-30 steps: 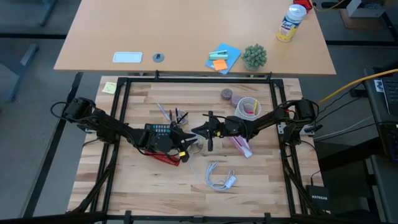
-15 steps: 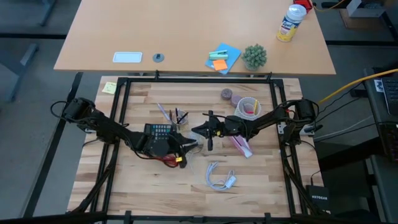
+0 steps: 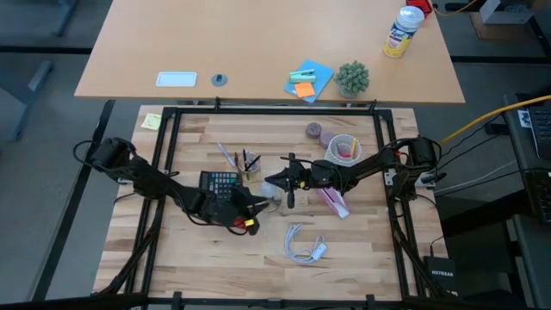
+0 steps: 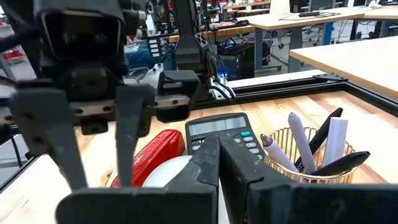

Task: Screw lightbulb
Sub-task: Insert the white lightbulb into the gold lamp

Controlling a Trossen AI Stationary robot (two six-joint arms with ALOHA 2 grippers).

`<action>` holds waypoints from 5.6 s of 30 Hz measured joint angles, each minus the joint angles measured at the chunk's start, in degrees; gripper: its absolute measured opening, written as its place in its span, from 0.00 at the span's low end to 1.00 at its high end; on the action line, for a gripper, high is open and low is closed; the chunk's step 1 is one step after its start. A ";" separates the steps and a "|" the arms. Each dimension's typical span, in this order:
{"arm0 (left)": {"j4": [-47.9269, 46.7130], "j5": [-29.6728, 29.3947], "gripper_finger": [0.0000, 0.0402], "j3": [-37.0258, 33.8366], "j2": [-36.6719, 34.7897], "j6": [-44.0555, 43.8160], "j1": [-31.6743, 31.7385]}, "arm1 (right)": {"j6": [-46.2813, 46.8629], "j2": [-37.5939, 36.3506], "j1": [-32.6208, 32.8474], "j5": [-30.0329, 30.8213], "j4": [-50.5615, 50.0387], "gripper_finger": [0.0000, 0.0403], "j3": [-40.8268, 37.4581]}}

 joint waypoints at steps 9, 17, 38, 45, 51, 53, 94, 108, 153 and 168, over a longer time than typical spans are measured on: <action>0.04 -7.24 0.20 0.02 0.56 -0.58 -0.82 | 0.00 0.00 0.01 -0.03 -0.37 0.02 0.00; -1.44 -9.96 0.08 0.02 0.56 -2.01 -1.52 | 0.90 0.00 0.02 -0.75 -0.42 0.02 0.00; -8.59 -18.21 0.00 0.02 0.56 -11.26 -1.26 | 2.27 0.00 0.02 -3.46 -0.53 0.02 -0.07; -9.42 -22.37 0.00 0.02 0.56 -13.88 -1.07 | 2.27 0.00 0.17 -4.04 -0.53 0.02 -0.02; -9.11 -24.43 0.00 0.02 -0.93 -12.93 -2.01 | 2.27 0.00 0.12 -3.85 -0.53 0.02 -0.02; -8.20 -24.52 0.00 0.04 -1.98 -12.01 -2.93 | 2.27 0.00 0.09 -3.75 -0.55 0.02 -0.02; 4.31 -21.82 0.01 0.04 6.37 -10.92 -3.95 | 6.55 -0.06 -0.09 -6.32 -1.54 0.02 -0.01; -1.21 -27.54 0.01 0.02 6.26 -18.43 -3.91 | 6.73 -0.07 0.02 -10.13 -1.99 0.02 -0.04; -2.69 -29.81 0.01 0.02 3.88 -16.85 -10.64 | 4.50 0.04 -0.77 -4.08 4.43 0.02 -0.04; 1.68 -27.74 0.01 0.02 6.59 -14.65 -6.88 | 3.01 0.04 -1.46 1.27 -5.63 0.02 -0.02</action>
